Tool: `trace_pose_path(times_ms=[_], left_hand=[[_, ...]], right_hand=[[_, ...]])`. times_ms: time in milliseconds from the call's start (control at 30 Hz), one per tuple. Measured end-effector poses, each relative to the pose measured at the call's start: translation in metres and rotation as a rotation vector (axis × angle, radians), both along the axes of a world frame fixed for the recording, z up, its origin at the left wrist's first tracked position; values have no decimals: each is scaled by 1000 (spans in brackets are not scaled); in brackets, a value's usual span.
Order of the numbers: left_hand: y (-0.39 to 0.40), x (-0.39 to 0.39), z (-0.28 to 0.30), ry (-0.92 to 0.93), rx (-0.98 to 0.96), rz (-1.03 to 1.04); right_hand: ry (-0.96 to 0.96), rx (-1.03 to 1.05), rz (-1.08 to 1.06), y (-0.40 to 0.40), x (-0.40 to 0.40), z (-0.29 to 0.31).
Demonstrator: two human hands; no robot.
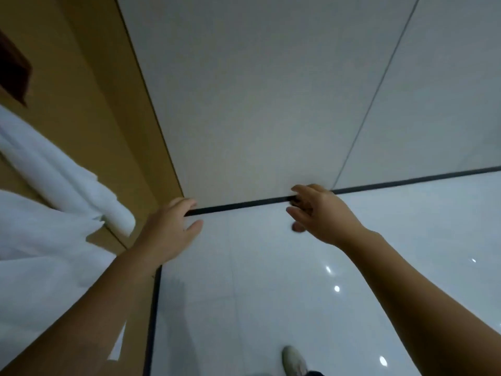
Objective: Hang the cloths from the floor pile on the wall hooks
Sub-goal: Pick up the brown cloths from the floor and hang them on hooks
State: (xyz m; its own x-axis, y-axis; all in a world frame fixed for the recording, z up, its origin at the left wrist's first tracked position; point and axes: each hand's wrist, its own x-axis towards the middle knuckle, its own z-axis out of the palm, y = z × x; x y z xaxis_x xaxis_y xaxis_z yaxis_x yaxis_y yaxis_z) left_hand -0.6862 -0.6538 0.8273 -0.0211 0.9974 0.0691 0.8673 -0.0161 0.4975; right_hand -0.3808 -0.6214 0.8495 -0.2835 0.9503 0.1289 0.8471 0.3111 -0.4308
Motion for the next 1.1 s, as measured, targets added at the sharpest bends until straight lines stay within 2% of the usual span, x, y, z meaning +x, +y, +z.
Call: trace_pose_path(times_ms=[167, 333, 567, 767, 1100], left_hand=[[8, 62, -47, -29, -121, -204], [15, 123, -70, -100, -141, -294], [30, 215, -100, -165, -239, -346], [62, 291, -111, -159, -314, -320], [134, 348, -129, -154, -435, -201]], right_hand=[[-88, -153, -231, -60, 64, -50], [-45, -237, -420, -101, 117, -79], [-45, -321, -512, -111, 202, -112], [-16, -398, -496, -70, 275, -128], [7, -333, -423, 69, 351, -107]])
